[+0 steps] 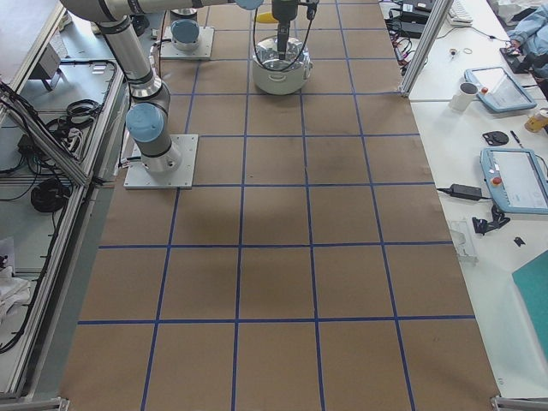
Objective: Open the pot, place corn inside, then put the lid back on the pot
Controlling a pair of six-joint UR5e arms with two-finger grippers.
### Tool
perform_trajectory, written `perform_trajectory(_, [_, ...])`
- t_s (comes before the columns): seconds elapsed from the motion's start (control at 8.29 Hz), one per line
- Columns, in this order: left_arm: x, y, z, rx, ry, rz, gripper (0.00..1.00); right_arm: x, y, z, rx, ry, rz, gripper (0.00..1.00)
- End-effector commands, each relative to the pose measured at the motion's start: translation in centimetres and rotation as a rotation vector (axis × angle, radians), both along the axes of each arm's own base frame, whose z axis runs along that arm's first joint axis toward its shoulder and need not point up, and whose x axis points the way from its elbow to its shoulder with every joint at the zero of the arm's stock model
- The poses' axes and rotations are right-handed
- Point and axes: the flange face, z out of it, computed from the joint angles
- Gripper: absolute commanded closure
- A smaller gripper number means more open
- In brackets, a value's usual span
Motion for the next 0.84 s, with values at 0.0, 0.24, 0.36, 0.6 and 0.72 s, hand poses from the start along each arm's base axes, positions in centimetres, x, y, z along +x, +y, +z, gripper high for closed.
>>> perform_trajectory(0.0, [-2.6, -0.5, 4.4, -0.084, -0.02, -0.025, 1.0, 0.0, 0.0, -0.1, 0.001, 0.0, 0.0, 0.0])
perform_trajectory(0.24, [-4.6, -0.9, 7.8, -0.14, -0.042, -0.04, 1.0, 0.1, 0.0, -0.1, 0.0, -0.002, -0.002, 0.0])
perform_trajectory(0.36, [-4.7, -0.7, 10.1, -0.14, -0.045, -0.033, 1.0, 0.6, -0.1, -0.2, -0.007, -0.005, -0.003, 0.0])
perform_trajectory(0.6, [-4.8, -0.6, 14.4, -0.166, -0.05, -0.033, 1.0, 3.9, -1.0, -0.9, -0.027, -0.065, -0.044, 0.0])
perform_trajectory(0.72, [-4.7, -0.5, 15.7, -0.174, -0.055, -0.024, 1.0, 8.6, -0.6, -1.6, -0.067, -0.076, -0.02, 0.0])
